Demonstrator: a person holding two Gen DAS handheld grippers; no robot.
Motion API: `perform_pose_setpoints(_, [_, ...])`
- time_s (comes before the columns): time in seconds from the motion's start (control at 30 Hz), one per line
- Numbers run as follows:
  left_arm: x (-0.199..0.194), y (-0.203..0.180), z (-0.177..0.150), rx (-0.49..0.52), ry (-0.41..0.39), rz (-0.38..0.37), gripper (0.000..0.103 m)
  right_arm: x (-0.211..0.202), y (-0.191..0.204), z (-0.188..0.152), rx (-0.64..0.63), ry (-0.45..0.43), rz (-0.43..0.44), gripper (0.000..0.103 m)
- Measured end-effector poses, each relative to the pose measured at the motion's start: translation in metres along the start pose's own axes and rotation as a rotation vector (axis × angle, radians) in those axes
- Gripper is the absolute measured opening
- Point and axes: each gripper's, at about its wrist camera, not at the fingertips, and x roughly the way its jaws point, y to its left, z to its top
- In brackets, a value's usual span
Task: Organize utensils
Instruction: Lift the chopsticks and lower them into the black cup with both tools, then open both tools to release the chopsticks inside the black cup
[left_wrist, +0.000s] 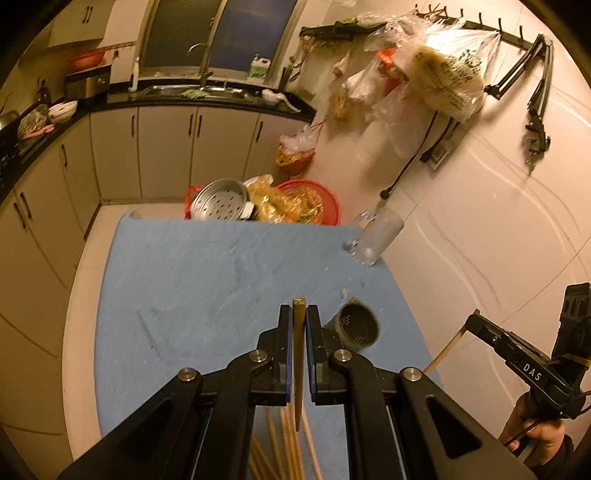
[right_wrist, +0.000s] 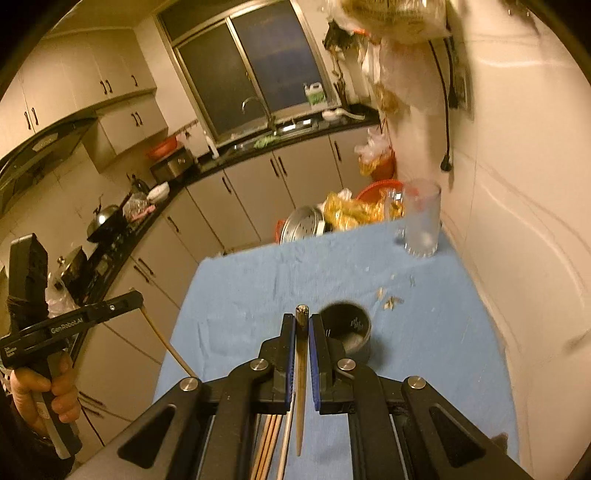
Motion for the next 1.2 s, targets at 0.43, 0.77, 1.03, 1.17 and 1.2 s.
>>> perform_pose_setpoints(0.43, [0.02, -0.06, 0.053, 0.029, -0.119, -0.057, 0.007, -0.024, 0.01, 0.065, -0.106, -0.207, -0.058, 0.008])
perform_pose_setpoints(0.77, [0.065, -0.077, 0.05, -0.005, -0.141, -0.017, 0.007, 0.004, -0.007, 0.066, -0.103, -0.28, -0.104, 0.008])
perform_pose_setpoints(1.03, [0.102, -0.075, 0.035, -0.018, -0.071, 0.032, 0.007, 0.04, -0.019, 0.055, -0.137, -0.19, -0.089, 0.008])
perform_pose_setpoints(1.17, [0.117, -0.071, 0.027, -0.033, -0.036, 0.052, 0.007, 0.058, -0.028, 0.048, -0.143, -0.138, -0.084, 0.008])
perform_pose_setpoints(1.2, [0.122, -0.07, 0.024, -0.036, -0.026, 0.059, 0.007, 0.063, -0.03, 0.045, -0.145, -0.119, -0.082, 0.008])
